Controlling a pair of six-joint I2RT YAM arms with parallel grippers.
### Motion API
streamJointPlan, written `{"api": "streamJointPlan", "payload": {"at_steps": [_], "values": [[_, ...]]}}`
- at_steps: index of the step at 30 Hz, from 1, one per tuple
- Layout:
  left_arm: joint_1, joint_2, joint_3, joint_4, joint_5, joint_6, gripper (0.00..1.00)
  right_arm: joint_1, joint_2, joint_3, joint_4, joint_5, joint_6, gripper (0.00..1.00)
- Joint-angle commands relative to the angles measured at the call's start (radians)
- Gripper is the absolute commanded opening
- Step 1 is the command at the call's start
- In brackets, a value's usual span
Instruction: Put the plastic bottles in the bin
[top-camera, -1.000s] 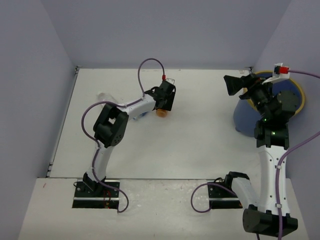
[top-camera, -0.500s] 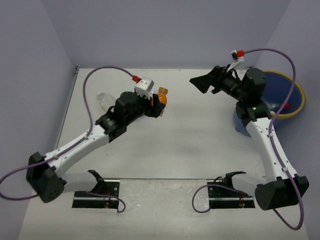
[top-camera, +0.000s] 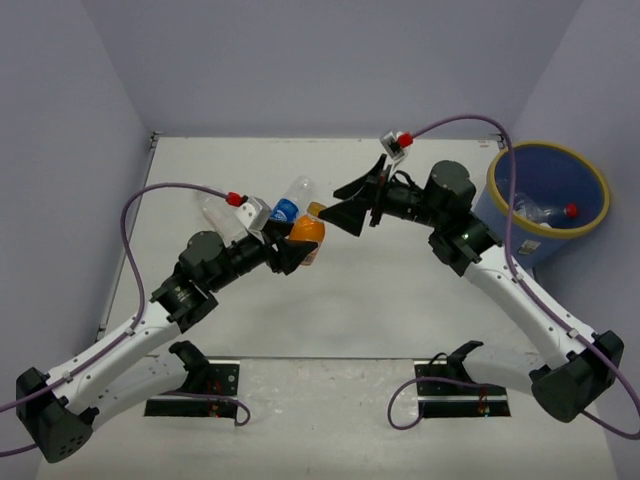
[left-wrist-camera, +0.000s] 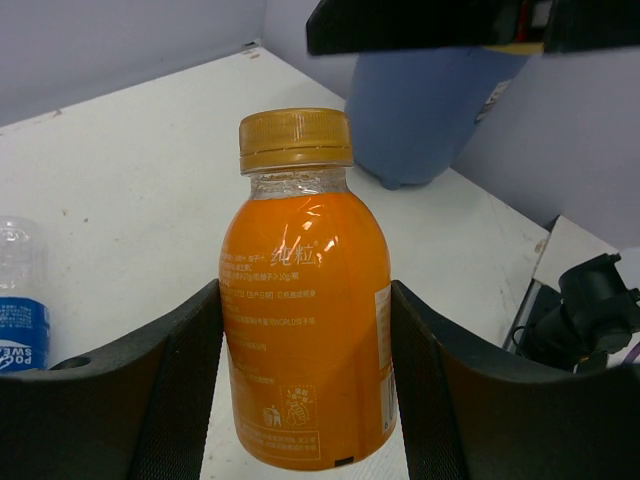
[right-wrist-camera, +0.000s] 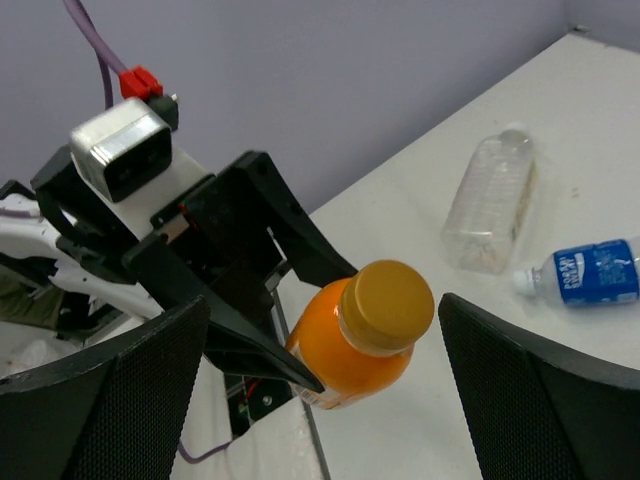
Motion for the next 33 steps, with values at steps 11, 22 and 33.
{"api": "streamJointPlan", "payload": {"at_steps": [11,22,33], "values": [[0.005,-0.051,-0.050,0.127,0.087,0.003,0.00,0.118,0.046,-0.106,0.207,0.119,0.092,0.60],[0.005,-0.022,-0.054,0.161,0.078,-0.012,0.30,0.119,0.031,-0.120,0.153,0.248,0.081,0.07],[0.005,0.003,-0.006,0.061,-0.072,0.005,1.00,0.117,-0.091,-0.116,-0.004,0.633,-0.052,0.00]]}}
